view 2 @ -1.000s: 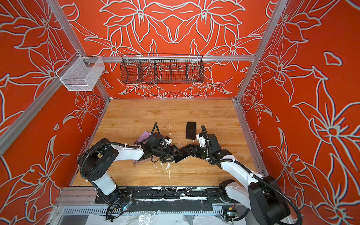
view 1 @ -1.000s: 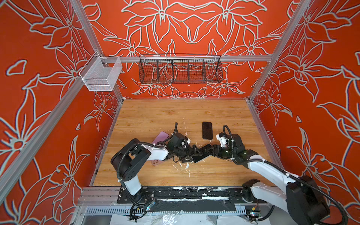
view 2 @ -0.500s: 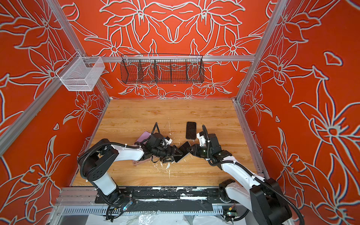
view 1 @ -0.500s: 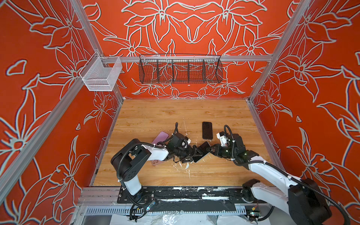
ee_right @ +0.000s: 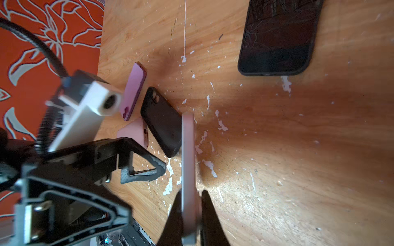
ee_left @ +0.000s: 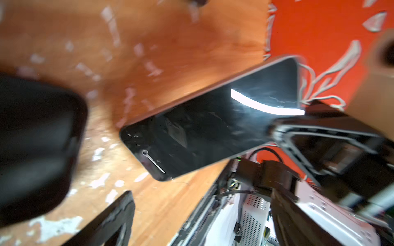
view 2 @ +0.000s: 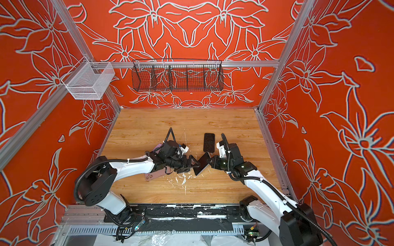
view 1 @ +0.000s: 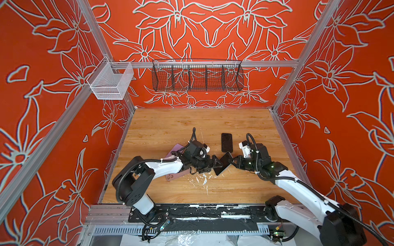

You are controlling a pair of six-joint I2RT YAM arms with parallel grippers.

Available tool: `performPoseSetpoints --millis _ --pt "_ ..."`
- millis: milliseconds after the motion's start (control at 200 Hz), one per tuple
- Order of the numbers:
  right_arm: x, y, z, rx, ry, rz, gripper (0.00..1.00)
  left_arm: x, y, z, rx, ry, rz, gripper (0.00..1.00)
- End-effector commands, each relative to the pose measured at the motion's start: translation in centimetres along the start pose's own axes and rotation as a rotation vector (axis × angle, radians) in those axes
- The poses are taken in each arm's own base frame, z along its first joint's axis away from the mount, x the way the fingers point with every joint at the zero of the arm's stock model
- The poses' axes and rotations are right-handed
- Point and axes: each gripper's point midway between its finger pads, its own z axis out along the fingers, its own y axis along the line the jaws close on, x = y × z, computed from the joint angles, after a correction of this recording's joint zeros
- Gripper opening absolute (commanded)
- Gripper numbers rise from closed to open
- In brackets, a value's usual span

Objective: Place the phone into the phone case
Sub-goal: 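Lift and tilt the white-edged phone upward with both grippers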

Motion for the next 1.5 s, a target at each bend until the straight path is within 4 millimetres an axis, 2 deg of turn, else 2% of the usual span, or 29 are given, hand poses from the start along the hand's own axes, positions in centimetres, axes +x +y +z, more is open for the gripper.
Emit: performPoseSetpoints --millis 0,115,180,270,360,646,956,1231,1496 --pt "-1.7 1.9 -2.3 0.015 -0.028 -0.077 0.00 -2.0 -2.6 -4.0 -0.025 -0.094 0.123 0.97" --pt "-2.4 4.4 -3.2 -0.043 0.013 -0.117 0.00 -3.3 -3.7 -7.6 -0.036 -0.141 0.197 0.97" --pt "-2.2 5.8 -3.3 -0.094 0.070 -0.134 0.00 -4.0 -3.6 -9.3 -0.059 -0.157 0.217 0.97" --pt "-2.1 7.2 -3.3 -0.148 0.128 -0.146 0.00 -4.4 -3.4 -11.0 -0.078 -0.164 0.235 0.97" --pt "-2.0 8.4 -3.1 -0.216 0.159 -0.150 0.00 -4.4 -3.6 -11.8 -0.070 -0.164 0.251 0.97" --pt "-1.5 11.8 -3.2 -0.423 0.259 -0.172 0.00 -2.9 -4.3 -11.1 0.031 -0.091 0.267 1.00" --pt "-1.0 12.6 -3.3 -0.502 0.316 -0.178 0.00 -1.8 -5.9 -10.3 0.173 0.006 0.259 0.93" --pt "-1.2 12.7 -3.0 -0.531 0.326 -0.169 0.00 -0.6 -6.0 -9.8 0.248 0.068 0.231 0.83" --pt "-2.2 13.4 -2.0 -0.602 0.336 -0.150 0.00 -0.6 -6.1 -9.5 0.276 0.084 0.224 0.62"
